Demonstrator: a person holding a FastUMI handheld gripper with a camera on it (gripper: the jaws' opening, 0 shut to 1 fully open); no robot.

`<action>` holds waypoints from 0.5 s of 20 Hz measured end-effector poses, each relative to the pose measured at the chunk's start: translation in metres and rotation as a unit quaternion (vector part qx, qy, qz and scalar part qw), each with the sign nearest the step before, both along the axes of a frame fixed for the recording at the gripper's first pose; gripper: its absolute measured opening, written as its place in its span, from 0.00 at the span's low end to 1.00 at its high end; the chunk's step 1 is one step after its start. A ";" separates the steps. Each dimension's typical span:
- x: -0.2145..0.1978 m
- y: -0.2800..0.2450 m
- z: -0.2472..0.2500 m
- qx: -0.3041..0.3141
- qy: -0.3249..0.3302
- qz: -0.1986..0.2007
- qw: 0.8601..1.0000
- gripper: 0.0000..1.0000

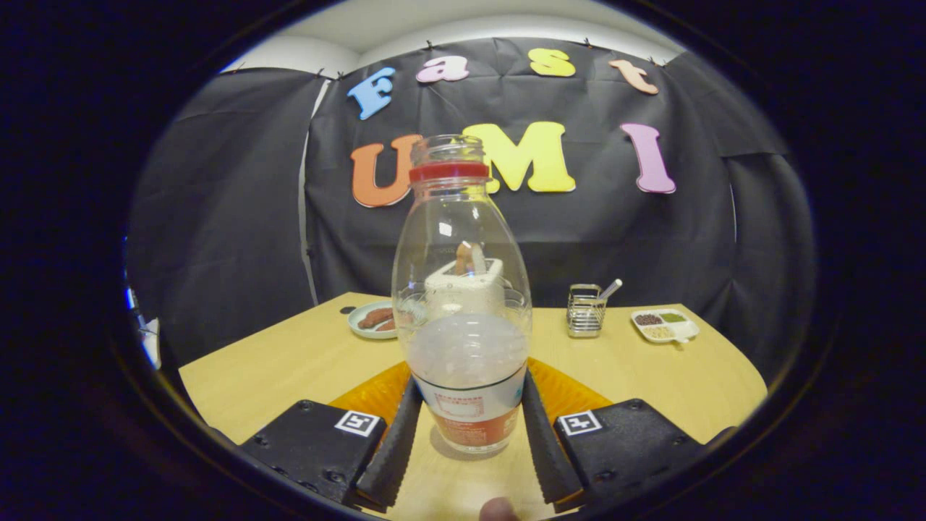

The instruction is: Take the bottle from table, then pour the juice into the cup, finally place the bottle on the coaster

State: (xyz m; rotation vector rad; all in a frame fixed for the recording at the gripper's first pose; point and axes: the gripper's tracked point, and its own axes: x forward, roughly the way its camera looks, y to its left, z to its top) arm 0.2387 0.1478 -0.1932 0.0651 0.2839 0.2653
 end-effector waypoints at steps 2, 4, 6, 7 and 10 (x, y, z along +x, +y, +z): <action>0.012 0.005 -0.011 0.010 0.006 -0.002 1.000 0.75; 0.021 0.010 -0.019 0.004 0.000 0.002 1.000 0.76; 0.023 0.016 -0.033 -0.008 0.008 0.009 1.000 0.77; 0.025 0.020 -0.036 -0.009 0.008 0.012 1.000 0.77; 0.028 0.023 -0.049 -0.012 0.017 0.008 1.000 0.77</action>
